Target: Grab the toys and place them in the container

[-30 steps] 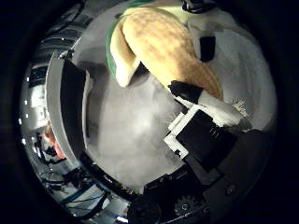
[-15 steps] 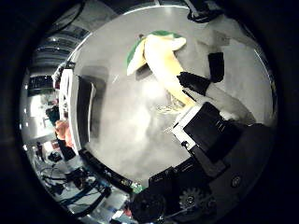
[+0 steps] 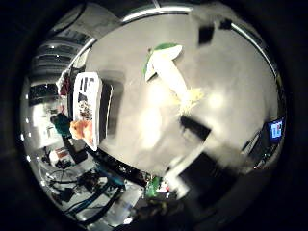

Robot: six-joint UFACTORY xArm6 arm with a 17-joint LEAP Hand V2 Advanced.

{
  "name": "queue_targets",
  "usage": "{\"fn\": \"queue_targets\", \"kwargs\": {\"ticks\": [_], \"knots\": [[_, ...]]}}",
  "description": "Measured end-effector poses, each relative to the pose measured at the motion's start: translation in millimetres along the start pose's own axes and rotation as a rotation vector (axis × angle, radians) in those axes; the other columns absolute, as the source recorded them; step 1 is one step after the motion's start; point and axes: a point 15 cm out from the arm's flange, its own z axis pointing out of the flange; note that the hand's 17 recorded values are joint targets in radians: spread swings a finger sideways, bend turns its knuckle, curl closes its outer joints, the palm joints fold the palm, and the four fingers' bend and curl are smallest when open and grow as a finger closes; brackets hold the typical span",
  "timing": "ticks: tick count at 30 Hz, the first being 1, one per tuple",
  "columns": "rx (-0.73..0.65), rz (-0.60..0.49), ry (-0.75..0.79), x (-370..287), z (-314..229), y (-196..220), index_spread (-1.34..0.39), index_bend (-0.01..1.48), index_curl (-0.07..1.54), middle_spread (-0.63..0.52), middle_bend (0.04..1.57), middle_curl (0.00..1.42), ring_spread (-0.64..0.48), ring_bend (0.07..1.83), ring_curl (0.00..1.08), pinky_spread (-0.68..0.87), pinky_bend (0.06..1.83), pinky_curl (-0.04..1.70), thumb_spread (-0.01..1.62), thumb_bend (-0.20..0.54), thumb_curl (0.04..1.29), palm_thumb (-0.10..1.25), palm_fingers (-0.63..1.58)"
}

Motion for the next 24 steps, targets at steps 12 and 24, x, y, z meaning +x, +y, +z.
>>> {"fn": "queue_targets", "kwargs": {"ticks": [12, 24], "knots": [[-0.081, 0.243, -0.170, -40, 70, -11, -0.20, 0.25, 0.37, 0.21, 0.15, 0.27, 0.28, 0.20, 0.20, 0.48, 0.48, 0.25, 0.97, -0.034, 0.28, 0.45, 0.08], [-0.014, 0.283, -0.159, -65, 107, -49, -0.14, 0.27, 0.39, 0.23, 0.16, 0.23, 0.29, 0.19, 0.22, 0.50, 0.48, 0.27, 0.97, -0.028, 0.29, 0.45, 0.09]]}}
